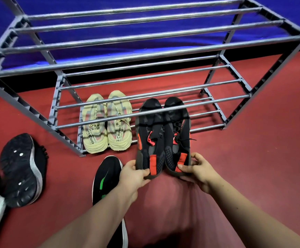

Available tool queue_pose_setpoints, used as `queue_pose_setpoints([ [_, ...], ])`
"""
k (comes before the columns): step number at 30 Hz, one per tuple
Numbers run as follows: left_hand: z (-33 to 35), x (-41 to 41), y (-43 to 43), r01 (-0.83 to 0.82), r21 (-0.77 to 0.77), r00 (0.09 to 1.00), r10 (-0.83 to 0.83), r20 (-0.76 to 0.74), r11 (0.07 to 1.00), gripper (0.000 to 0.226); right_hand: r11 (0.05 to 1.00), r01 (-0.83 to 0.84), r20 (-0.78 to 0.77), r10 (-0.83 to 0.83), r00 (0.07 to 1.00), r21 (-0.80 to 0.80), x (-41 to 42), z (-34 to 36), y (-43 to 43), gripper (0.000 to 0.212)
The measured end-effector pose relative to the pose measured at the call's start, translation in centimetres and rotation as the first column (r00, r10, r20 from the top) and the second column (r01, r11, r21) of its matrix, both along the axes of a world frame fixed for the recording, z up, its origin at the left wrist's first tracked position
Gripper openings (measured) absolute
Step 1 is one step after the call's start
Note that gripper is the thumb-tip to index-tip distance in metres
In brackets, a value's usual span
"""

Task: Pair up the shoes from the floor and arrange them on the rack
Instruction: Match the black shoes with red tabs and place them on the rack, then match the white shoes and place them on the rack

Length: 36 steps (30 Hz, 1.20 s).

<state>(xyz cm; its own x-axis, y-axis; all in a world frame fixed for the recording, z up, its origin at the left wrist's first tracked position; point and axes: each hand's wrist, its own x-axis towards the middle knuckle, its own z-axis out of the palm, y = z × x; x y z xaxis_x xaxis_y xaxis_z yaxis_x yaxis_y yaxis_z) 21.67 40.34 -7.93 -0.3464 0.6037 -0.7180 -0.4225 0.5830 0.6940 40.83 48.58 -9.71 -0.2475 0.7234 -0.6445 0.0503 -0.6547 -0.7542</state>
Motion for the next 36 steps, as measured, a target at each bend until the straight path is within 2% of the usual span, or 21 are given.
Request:
queue_pose_setpoints([
  [4,1.9,-2.2,-2.0,0.113,-0.027,0.978,-0.107,0.178,0.993,0.030,0.991,-0.080,-0.080,0.072,0.994,-0.105,0.8,1.3,-1.9,0.033],
  [9,4.2,-6.9,-7.4,0.316,-0.041,0.926,-0.299,0.230,0.948,0.035,0.970,-0.119,-0.184,0.080,0.980,-0.211,-0.4,2.1,-7.1,0.052],
  [14,5.4,-13.5,-14.2,0.332,-0.098,0.934,-0.312,0.174,0.938,0.037,0.930,-0.280,-0.216,0.231,0.949,-0.236,-4.9,3.4,-12.2,0.064],
  [20,6.3,-20.0,-23.0,0.322,-0.142,0.942,-0.302,0.146,0.936,0.036,0.875,-0.405,-0.244,0.345,0.906,-0.265,-10.4,4.6,-18.7,0.064],
  [23,5.8,-22.1,-26.6,0.278,-0.168,0.957,-0.257,0.136,0.946,0.033,0.839,-0.468,-0.231,0.415,0.880,-0.278,-12.9,5.0,-21.6,0.052],
  [27,4.4,-22.8,-29.3,0.265,-0.182,0.959,-0.241,0.146,0.947,0.030,0.829,-0.458,-0.164,0.428,0.889,-0.320,-16.3,5.1,-23.4,0.040],
  [31,2.9,-22.3,-30.7,0.302,-0.208,0.953,-0.290,0.086,0.930,0.034,0.822,-0.447,-0.025,0.469,0.883,-0.354,-18.9,4.7,-24.1,0.038],
  [33,3.3,-22.4,-30.4,0.384,-0.258,0.920,-0.390,0.030,0.887,0.036,0.819,-0.445,0.023,0.485,0.874,-0.363,-19.5,4.5,-24.3,0.036],
  [34,3.8,-23.0,-30.1,0.435,-0.292,0.877,-0.474,-0.080,0.852,0.035,0.821,-0.443,0.035,0.486,0.873,-0.361,-19.8,4.5,-24.3,0.033],
  [35,4.5,-23.9,-29.9,0.456,-0.330,0.791,-0.546,-0.274,0.827,0.032,0.819,-0.449,0.039,0.493,0.869,-0.358,-20.2,4.4,-24.3,0.030],
  [36,5.4,-25.1,-29.7,0.433,-0.383,0.635,-0.578,-0.513,0.816,0.028,0.813,-0.461,0.039,0.505,0.862,-0.355,-20.5,4.4,-24.2,0.029],
])
